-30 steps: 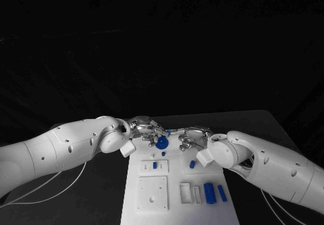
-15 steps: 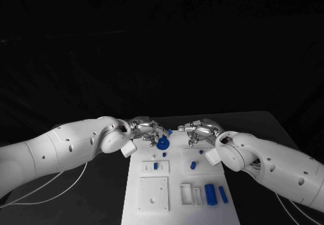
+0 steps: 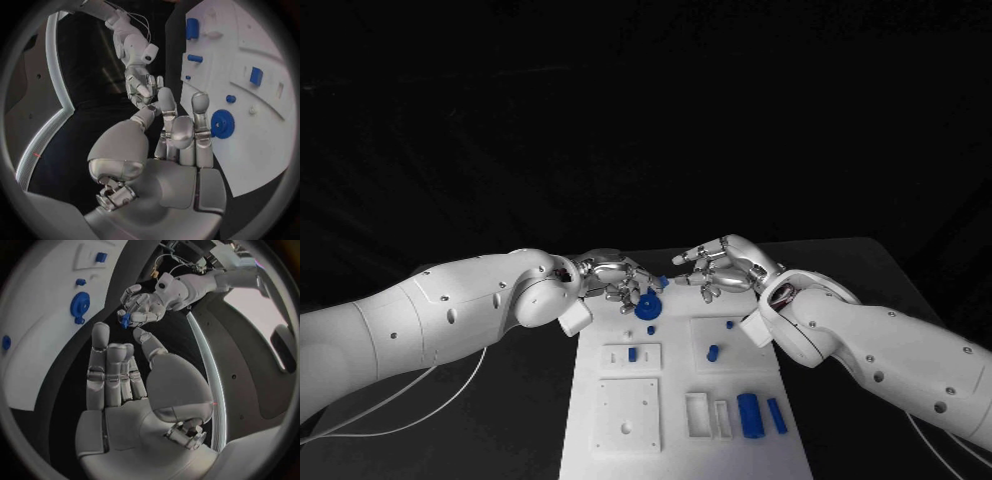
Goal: Assemble the parts on the task board
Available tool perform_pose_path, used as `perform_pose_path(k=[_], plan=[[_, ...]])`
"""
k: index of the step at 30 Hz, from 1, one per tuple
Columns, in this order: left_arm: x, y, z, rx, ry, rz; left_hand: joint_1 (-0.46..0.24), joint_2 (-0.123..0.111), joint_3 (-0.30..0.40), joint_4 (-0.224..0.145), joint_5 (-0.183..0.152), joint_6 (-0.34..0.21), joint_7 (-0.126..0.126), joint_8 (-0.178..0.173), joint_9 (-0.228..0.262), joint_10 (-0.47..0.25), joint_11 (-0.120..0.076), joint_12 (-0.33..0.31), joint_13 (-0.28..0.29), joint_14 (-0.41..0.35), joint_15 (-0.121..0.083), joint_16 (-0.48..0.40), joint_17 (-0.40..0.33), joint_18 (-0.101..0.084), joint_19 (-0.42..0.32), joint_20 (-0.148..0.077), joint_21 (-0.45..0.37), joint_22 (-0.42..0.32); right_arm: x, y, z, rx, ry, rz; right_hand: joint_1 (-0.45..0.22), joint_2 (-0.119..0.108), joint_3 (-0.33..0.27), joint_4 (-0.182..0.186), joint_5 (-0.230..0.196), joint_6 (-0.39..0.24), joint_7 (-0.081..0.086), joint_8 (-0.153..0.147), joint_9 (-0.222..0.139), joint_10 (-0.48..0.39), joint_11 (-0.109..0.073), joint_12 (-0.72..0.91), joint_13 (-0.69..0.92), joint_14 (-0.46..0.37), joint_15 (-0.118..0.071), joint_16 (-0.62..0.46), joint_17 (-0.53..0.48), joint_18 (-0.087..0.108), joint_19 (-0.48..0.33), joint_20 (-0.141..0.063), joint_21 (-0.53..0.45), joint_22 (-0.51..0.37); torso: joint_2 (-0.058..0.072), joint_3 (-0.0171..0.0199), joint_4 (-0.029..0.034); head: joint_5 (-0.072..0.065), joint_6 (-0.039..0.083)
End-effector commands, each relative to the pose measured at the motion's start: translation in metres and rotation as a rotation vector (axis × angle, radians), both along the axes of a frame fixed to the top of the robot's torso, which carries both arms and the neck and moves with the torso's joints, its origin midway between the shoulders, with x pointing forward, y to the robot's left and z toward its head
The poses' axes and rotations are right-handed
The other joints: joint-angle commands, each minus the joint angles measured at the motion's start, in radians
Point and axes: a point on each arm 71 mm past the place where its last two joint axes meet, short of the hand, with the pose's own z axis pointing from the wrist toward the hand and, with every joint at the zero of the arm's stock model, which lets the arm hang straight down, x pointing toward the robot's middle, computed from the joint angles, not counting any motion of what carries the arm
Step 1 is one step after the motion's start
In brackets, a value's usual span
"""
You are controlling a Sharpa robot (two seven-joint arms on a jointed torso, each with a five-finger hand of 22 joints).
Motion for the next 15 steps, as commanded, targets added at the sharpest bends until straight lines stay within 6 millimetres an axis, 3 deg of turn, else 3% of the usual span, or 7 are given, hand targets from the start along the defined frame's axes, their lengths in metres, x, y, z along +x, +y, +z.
perform_pose_path(k=[1, 5, 8, 10, 15], plan=[[-0.001, -0.002, 0.001, -0.011, 0.007, -0.007, 0.011, -0.017, 0.005, 0.013, -0.001, 0.12, -0.108, -0.001, 0.175, 0.025, -0.006, -0.008, 0.001, 0.002, -0.008, 0.003, 0.005, -0.013, -0.001, -0.005, -0.001, 0.016, -0.007, 0.012, 0.006, -0.149, -0.183, 0.108, 0.016, -0.003, -0.003, -0.006, -0.009, -0.008, -0.003, -0.004, -0.001, -0.006, -0.003, 0.003, -0.003, -0.006, 0.001, -0.003, -0.002, 0.02, 0.005, 0.006, 0.004, 0.005, 0.0, -0.0008, 0.0004, 0.0, 0.001], [-0.002, -0.003, 0.0, -0.008, 0.008, -0.01, 0.015, -0.024, 0.005, 0.017, 0.003, 0.126, -0.11, -0.002, 0.198, 0.026, -0.008, -0.008, 0.001, 0.003, -0.008, 0.003, 0.007, -0.013, -0.002, -0.005, -0.002, 0.016, -0.009, 0.017, 0.007, -0.216, -0.236, 0.129, 0.038, -0.012, -0.008, -0.005, -0.012, -0.026, -0.008, -0.004, -0.001, -0.005, -0.009, -0.001, -0.009, -0.009, -0.003, -0.007, -0.007, 0.018, 0.002, 0.003, 0.002, 0.011, 0.0, -0.0008, 0.0009, 0.0, 0.001], [-0.002, -0.003, 0.0, -0.007, 0.007, -0.012, 0.014, -0.028, 0.004, 0.018, 0.0, 0.131, -0.113, 0.001, 0.212, 0.027, -0.01, -0.008, 0.001, 0.003, -0.009, 0.003, 0.008, -0.014, -0.002, -0.005, -0.002, 0.016, -0.009, 0.02, 0.007, -0.26, -0.261, 0.138, 0.047, -0.017, -0.018, -0.005, -0.014, -0.103, -0.012, -0.007, -0.006, -0.005, -0.016, -0.005, -0.012, -0.011, -0.007, -0.01, -0.009, 0.014, 0.003, 0.0, 0.001, 0.016, 0.0, -0.0014, 0.0007, 0.0, 0.002], [-0.002, -0.004, 0.0, -0.007, 0.006, -0.013, 0.019, -0.03, 0.004, 0.025, -0.002, 0.129, -0.113, -0.004, 0.239, 0.028, -0.01, -0.009, 0.001, 0.002, -0.009, 0.0, 0.007, -0.015, -0.002, -0.006, -0.004, 0.015, -0.009, 0.021, 0.006, -0.282, -0.273, 0.139, 0.052, -0.019, -0.027, -0.005, -0.012, -0.12, -0.011, -0.008, -0.006, -0.004, -0.015, -0.006, -0.014, -0.012, -0.006, -0.011, -0.011, 0.012, 0.004, -0.001, 0.0, 0.02, 0.0, -0.0016, 0.0006, 0.0, 0.002], [-0.003, -0.005, 0.0, -0.007, 0.005, -0.015, 0.019, -0.031, -0.004, 0.032, -0.02, 0.138, -0.118, 0.0, 0.253, 0.03, -0.011, -0.009, 0.001, 0.004, -0.01, 0.002, 0.009, -0.016, -0.001, -0.007, -0.004, 0.016, -0.009, 0.023, 0.006, -0.319, -0.288, 0.132, 0.06, -0.019, -0.044, -0.004, -0.01, -0.149, -0.006, -0.009, -0.007, -0.001, -0.009, -0.005, -0.015, -0.01, -0.003, -0.01, -0.012, 0.015, 0.007, 0.001, -0.004, 0.025, 0.0, -0.0016, 0.0006, 0.0, 0.002]])
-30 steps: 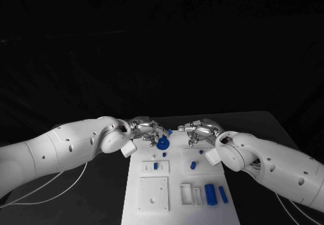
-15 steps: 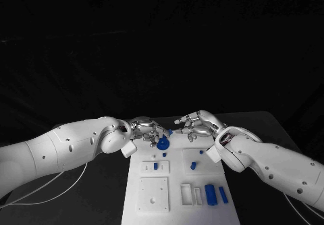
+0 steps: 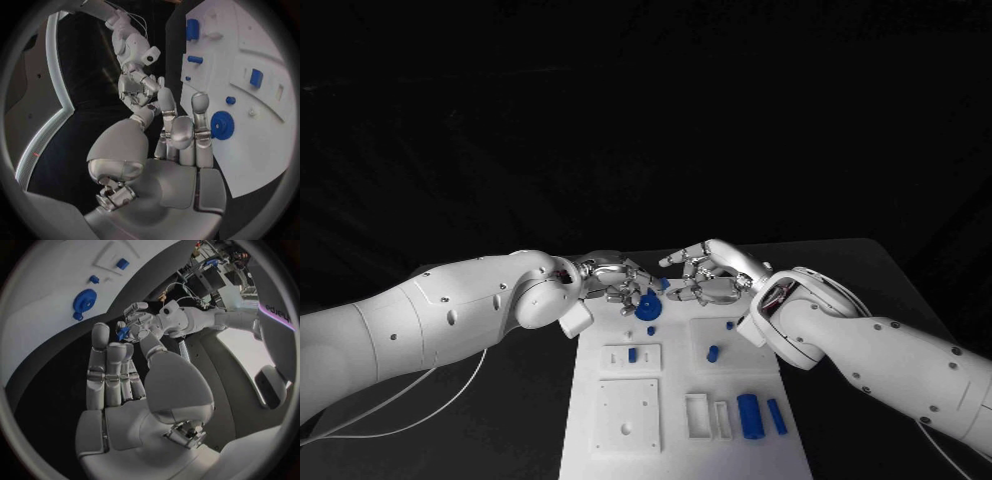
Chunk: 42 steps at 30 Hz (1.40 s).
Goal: Assemble the parts on the task board
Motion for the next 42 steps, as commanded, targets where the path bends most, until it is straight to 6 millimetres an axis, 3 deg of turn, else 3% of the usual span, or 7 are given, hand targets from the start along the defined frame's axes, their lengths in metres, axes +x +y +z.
perform_pose_path(k=[1, 6, 11, 13, 19, 27, 42], plan=[[-0.0011, -0.0026, 0.0006, -0.008, 0.002, -0.01, 0.004, -0.005, -0.002, 0.005, -0.004, 0.13, -0.11, -0.002, 0.252, 0.03, -0.005, -0.004, 0.001, 0.0, -0.007, 0.002, 0.001, -0.015, -0.001, -0.007, -0.004, 0.015, -0.0012, 0.0029, -0.001, -0.085, -0.051, 0.014, 0.01, 0.002, -0.01, 0.001, -0.001, -0.009, 0.003, -0.004, -0.001, 0.003, 0.006, -0.005, -0.001, -0.002, 0.005, -0.004, -0.002, 0.016, 0.008, 0.002, -0.004, 0.002, 0.0, 0.0, 0.0, 0.0, 0.0], [-0.0017, -0.0032, 0.0004, -0.009, 0.003, -0.016, 0.01, -0.007, -0.004, 0.008, -0.002, 0.134, -0.111, -0.004, 0.267, 0.032, -0.005, -0.004, 0.001, 0.001, -0.008, 0.002, 0.002, -0.017, 0.0, -0.008, -0.005, 0.015, -0.0001, 0.0031, -0.0013, -0.098, -0.06, -0.005, 0.011, 0.005, -0.013, 0.001, -0.004, -0.004, 0.006, -0.004, -0.001, 0.005, 0.01, -0.003, -0.002, -0.001, 0.007, -0.003, -0.002, 0.019, 0.011, 0.004, -0.006, 0.004, 0.0, 0.0, -0.0003, 0.0, -0.001], [-0.0019, -0.0032, 0.0004, -0.009, 0.003, -0.017, 0.01, -0.007, -0.003, 0.008, 0.003, 0.135, -0.111, -0.006, 0.269, 0.032, -0.005, -0.005, 0.0, 0.0, -0.008, 0.001, 0.001, -0.017, 0.0, -0.008, -0.006, 0.015, 0.0006, 0.0028, -0.0022, -0.107, -0.056, -0.011, 0.005, 0.011, -0.008, 0.001, -0.008, 0.046, 0.012, -0.003, 0.0, 0.005, 0.015, 0.001, -0.001, 0.001, 0.011, 0.0, -0.002, 0.024, 0.015, 0.008, -0.009, 0.006, 0.0, 0.0, -0.0004, 0.001, -0.001], [-0.0018, -0.0029, 0.0004, -0.009, 0.002, -0.014, 0.009, -0.007, -0.001, 0.008, 0.006, 0.135, -0.111, -0.007, 0.27, 0.031, -0.004, -0.006, 0.0, 0.0, -0.008, 0.0, 0.001, -0.017, 0.0, -0.008, -0.006, 0.015, 0.0007, 0.0028, -0.0026, -0.11, -0.053, -0.01, -0.003, 0.014, -0.002, 0.0, -0.008, 0.131, 0.008, 0.001, 0.005, 0.006, 0.013, 0.004, 0.0, 0.002, 0.01, 0.001, -0.002, 0.025, 0.017, 0.008, -0.011, 0.008, 0.0, 0.0, -0.0007, 0.001, -0.001], [-0.0013, -0.0021, 0.0004, -0.008, -0.001, -0.005, 0.008, -0.007, 0.003, 0.008, 0.016, 0.135, -0.111, -0.008, 0.272, 0.032, -0.005, -0.006, -0.001, 0.0, -0.008, -0.001, -0.001, -0.017, 0.0, -0.008, -0.006, 0.015, 0.0005, 0.0031, -0.0032, -0.116, -0.048, -0.007, -0.027, 0.025, 0.023, 0.0, -0.014, 0.233, -0.016, 0.001, 0.008, 0.006, -0.001, 0.011, 0.006, 0.006, 0.001, 0.008, 0.003, 0.017, 0.021, 0.0, -0.012, 0.013, 0.0, 0.0009, -0.0004, 0.0, -0.002], [-0.0008, -0.0016, 0.0003, -0.008, -0.002, 0.002, 0.005, -0.008, 0.009, 0.006, 0.027, 0.138, -0.111, -0.008, 0.274, 0.032, -0.005, -0.007, -0.001, 0.0, -0.008, -0.001, 0.0, -0.017, 0.0, -0.008, -0.007, 0.016, 0.0008, 0.0029, -0.0044, -0.123, -0.04, -0.003, -0.043, 0.03, 0.037, 0.001, -0.019, 0.268, -0.027, 0.002, 0.009, 0.007, -0.007, 0.012, 0.011, 0.007, -0.004, 0.009, 0.006, 0.009, 0.023, -0.006, -0.016, 0.016, 0.0, 0.0006, -0.001, 0.0, -0.004], [-0.0011, -0.0021, -0.0002, -0.004, -0.001, -0.002, -0.003, -0.013, 0.02, -0.004, 0.066, 0.141, -0.111, -0.007, 0.284, 0.033, -0.005, -0.008, -0.002, 0.0, -0.009, -0.002, 0.001, -0.016, -0.001, -0.009, -0.006, 0.016, 0.0024, 0.0009, -0.005, -0.119, -0.041, -0.02, -0.049, 0.031, 0.034, 0.002, -0.024, 0.261, -0.025, 0.001, 0.008, 0.006, -0.006, 0.011, 0.013, 0.007, -0.004, 0.008, 0.006, 0.007, 0.024, -0.008, -0.02, 0.017, 0.0, 0.0005, -0.001, -0.002, -0.003]])
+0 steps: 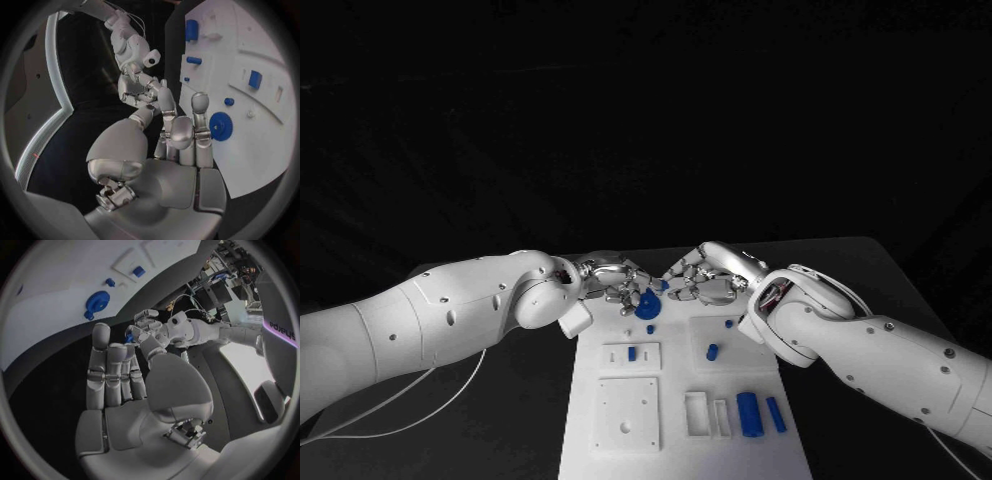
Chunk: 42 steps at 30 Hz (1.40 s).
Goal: Assemble the parts on the task board
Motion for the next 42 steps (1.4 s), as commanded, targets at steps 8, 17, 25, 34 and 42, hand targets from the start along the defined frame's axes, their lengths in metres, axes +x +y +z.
perform_pose_path(k=[8, 17, 25, 34, 42], plan=[[-0.001, -0.003, 0.001, -0.002, -0.003, -0.019, -0.005, -0.004, 0.013, -0.006, 0.032, 0.134, -0.107, 0.009, 0.211, 0.033, -0.005, -0.005, -0.002, 0.002, -0.009, -0.001, 0.004, -0.017, -0.001, -0.01, -0.004, 0.017, 0.001, -0.001, 0.001, 0.021, -0.028, -0.03, 0.0, -0.017, -0.016, 0.0, -0.022, -0.087, 0.024, 0.002, -0.001, -0.003, 0.012, -0.009, -0.003, -0.009, 0.006, -0.011, -0.009, -0.001, 0.024, 0.003, -0.015, -0.005, 0.0, 0.0004, 0.0001, 0.0, 0.0], [-0.002, -0.003, 0.0, 0.006, -0.001, -0.025, -0.007, -0.007, 0.016, -0.008, 0.04, 0.135, -0.108, 0.008, 0.216, 0.034, -0.006, -0.004, -0.002, 0.002, -0.009, 0.0, 0.006, -0.017, -0.001, -0.01, -0.003, 0.017, 0.001, 0.001, -0.001, 0.005, -0.019, -0.023, 0.011, -0.015, -0.028, -0.001, -0.032, -0.09, 0.025, 0.002, -0.001, 0.0, 0.013, -0.007, -0.005, -0.007, 0.007, -0.009, -0.01, 0.002, 0.028, 0.005, -0.018, -0.004, 0.0, 0.0, 0.0001, 0.001, -0.001], [-0.002, -0.003, 0.0, 0.007, 0.0, -0.025, -0.007, -0.007, 0.016, -0.008, 0.04, 0.135, -0.108, 0.008, 0.216, 0.034, -0.006, -0.004, -0.002, 0.002, -0.009, 0.0, 0.006, -0.017, -0.001, -0.01, -0.003, 0.017, -0.001, 0.005, -0.005, -0.017, 0.004, -0.002, 0.013, -0.012, -0.029, -0.001, -0.035, -0.081, 0.023, 0.002, -0.001, 0.0, 0.012, -0.006, -0.005, -0.007, 0.006, -0.009, -0.009, 0.002, 0.027, 0.004, -0.018, -0.003, 0.0, -0.0002, 0.0002, 0.002, -0.002], [-0.002, -0.003, 0.0, 0.007, -0.002, -0.021, -0.009, -0.006, 0.018, -0.007, 0.04, 0.136, -0.108, 0.007, 0.221, 0.035, -0.006, -0.004, -0.002, 0.003, -0.009, 0.0, 0.008, -0.017, -0.001, -0.011, -0.002, 0.017, -0.003, 0.008, -0.009, -0.035, 0.025, 0.018, 0.011, -0.007, -0.019, -0.002, -0.032, -0.057, 0.018, 0.001, -0.001, 0.0, 0.008, -0.004, -0.003, -0.007, 0.004, -0.006, -0.007, -0.001, 0.027, 0.002, -0.018, 0.002, 0.0, -0.0005, 0.0, 0.002, -0.003], [-0.001, -0.002, 0.0, 0.006, -0.009, -0.008, -0.016, 0.001, 0.019, -0.007, 0.031, 0.133, -0.108, 0.007, 0.228, 0.034, -0.005, -0.004, -0.002, 0.002, -0.009, -0.002, 0.006, -0.018, -0.002, -0.011, -0.002, 0.016, -0.003, 0.008, -0.011, -0.042, 0.032, 0.021, 0.008, -0.005, -0.014, -0.002, -0.029, -0.043, 0.014, 0.003, 0.0, 0.001, 0.007, -0.002, -0.002, -0.005, 0.002, -0.004, -0.005, -0.003, 0.028, 0.0, -0.017, 0.005, 0.0, -0.0001, 0.0003, 0.002, -0.002]])
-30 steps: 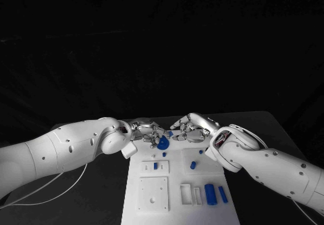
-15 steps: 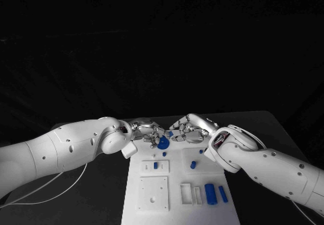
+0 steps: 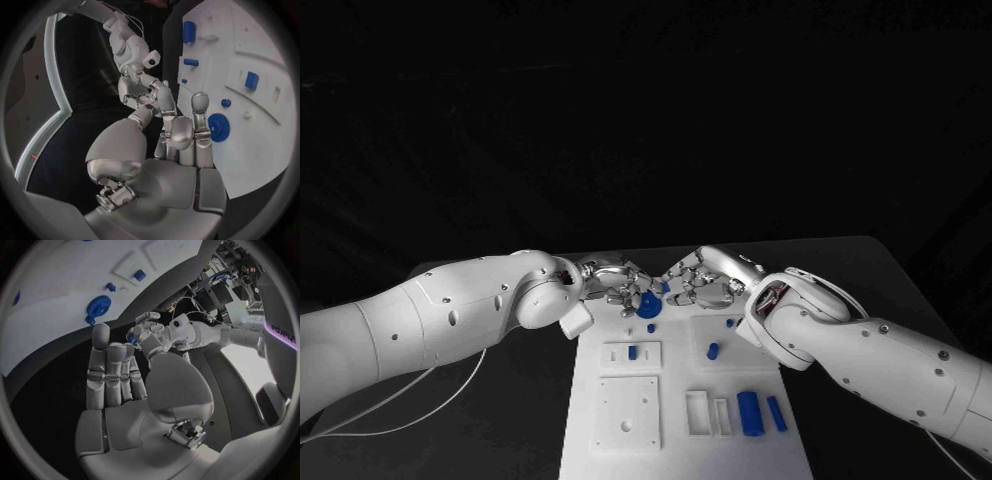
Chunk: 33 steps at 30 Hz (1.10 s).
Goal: Assemble the parts on the task board
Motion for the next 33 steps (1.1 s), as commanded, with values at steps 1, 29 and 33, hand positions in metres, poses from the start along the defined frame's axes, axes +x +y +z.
perform_pose_path(k=[1, 29, 33], plan=[[0.0011, -0.0012, 0.0028, -0.014, -0.012, 0.006, 0.001, 0.012, 0.007, -0.001, 0.0, 0.133, -0.107, 0.007, 0.199, 0.035, -0.005, -0.003, -0.001, -0.001, -0.006, -0.003, -0.001, -0.013, 0.002, -0.008, -0.002, 0.016, -0.0022, 0.0024, -0.0033, -0.026, 0.016, 0.025, -0.001, 0.009, 0.006, 0.001, 0.001, 0.009, -0.002, 0.006, 0.002, 0.001, -0.002, 0.003, 0.001, -0.001, -0.002, 0.003, 0.001, 0.004, 0.028, 0.0, -0.005, 0.001, 0.0, 0.0005, 0.0001, 0.0, 0.0], [0.0025, 0.0017, -0.0002, 0.004, -0.003, 0.031, -0.009, 0.008, 0.014, -0.016, 0.027, 0.138, -0.108, 0.007, 0.209, 0.037, -0.006, -0.003, -0.002, 0.002, -0.007, -0.001, 0.006, -0.012, 0.003, -0.009, 0.0, 0.016, -0.0024, -0.0009, -0.0056, -0.021, 0.014, 0.002, -0.015, 0.007, 0.012, 0.002, 0.011, 0.009, -0.003, 0.004, 0.001, 0.0, -0.002, -0.001, 0.003, -0.003, -0.003, -0.004, -0.002, 0.002, 0.028, -0.002, -0.01, 0.002, 0.0, 0.0003, 0.0002, -0.001, -0.001], [0.0016, 0.0008, -0.0006, 0.011, -0.002, 0.021, -0.007, 0.007, 0.013, -0.017, 0.027, 0.139, -0.108, 0.006, 0.208, 0.038, -0.005, -0.002, -0.003, 0.002, -0.006, -0.001, 0.007, -0.012, 0.003, -0.008, 0.0, 0.016, -0.0005, -0.0034, -0.0052, -0.006, 0.002, -0.02, -0.023, 0.002, 0.01, 0.004, 0.021, -0.011, 0.002, 0.005, 0.001, -0.01, 0.002, -0.008, 0.0, -0.012, 0.002, -0.01, -0.005, 0.003, 0.021, 0.002, -0.018, -0.003, 0.0, -0.0005, 0.0003, -0.001, -0.002]])
